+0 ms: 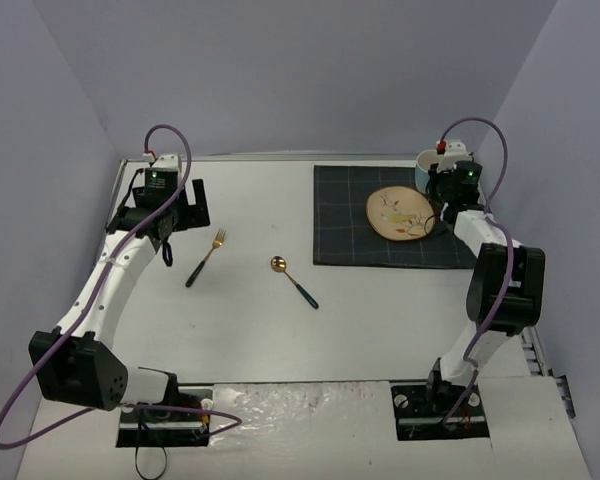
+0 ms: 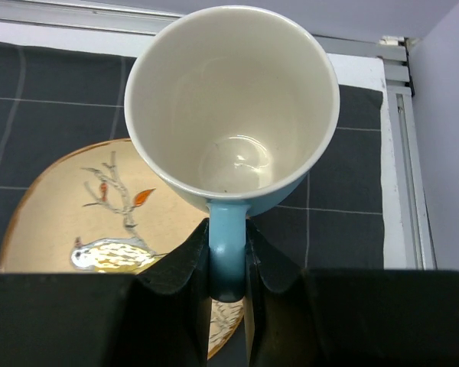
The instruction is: Set the dinner table for one person
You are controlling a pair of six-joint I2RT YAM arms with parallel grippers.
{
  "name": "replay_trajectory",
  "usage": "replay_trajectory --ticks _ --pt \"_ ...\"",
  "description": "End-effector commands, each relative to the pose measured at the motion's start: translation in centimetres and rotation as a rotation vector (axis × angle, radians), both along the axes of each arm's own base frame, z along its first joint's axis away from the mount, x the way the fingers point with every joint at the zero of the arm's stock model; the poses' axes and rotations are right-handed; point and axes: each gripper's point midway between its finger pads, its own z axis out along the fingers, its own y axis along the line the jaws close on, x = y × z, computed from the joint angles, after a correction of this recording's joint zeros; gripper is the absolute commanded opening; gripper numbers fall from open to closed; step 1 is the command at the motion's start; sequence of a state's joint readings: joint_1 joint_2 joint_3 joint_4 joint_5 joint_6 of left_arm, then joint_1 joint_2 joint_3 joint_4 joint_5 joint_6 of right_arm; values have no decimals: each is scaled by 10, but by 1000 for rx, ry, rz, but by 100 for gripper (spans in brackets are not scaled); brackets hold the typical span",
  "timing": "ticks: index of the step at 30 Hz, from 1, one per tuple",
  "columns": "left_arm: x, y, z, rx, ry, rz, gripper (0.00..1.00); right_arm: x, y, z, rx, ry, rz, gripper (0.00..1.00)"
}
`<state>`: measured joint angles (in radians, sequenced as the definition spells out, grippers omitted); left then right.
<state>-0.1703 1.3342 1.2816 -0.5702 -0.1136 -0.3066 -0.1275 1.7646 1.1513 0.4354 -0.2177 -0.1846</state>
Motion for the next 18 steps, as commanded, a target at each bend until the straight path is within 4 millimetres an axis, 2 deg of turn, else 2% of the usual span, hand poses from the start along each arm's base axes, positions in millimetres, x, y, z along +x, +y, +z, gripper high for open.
replay_trajectory --ticks 1,6,8,13,18 --pt "15 10 20 11 -89 25 97 45 -32 89 -26 -309 -16 0" --pt "21 17 12 -11 -65 45 97 56 -65 73 -15 -296 -52 0" --pt "22 18 9 -18 -58 50 97 58 -74 73 -8 -304 -64 0" --pt "25 22 2 -22 -48 59 97 69 -93 62 -16 -294 -77 0" --pt "27 22 -1 -22 -44 55 97 80 -102 62 -14 -305 -82 0"
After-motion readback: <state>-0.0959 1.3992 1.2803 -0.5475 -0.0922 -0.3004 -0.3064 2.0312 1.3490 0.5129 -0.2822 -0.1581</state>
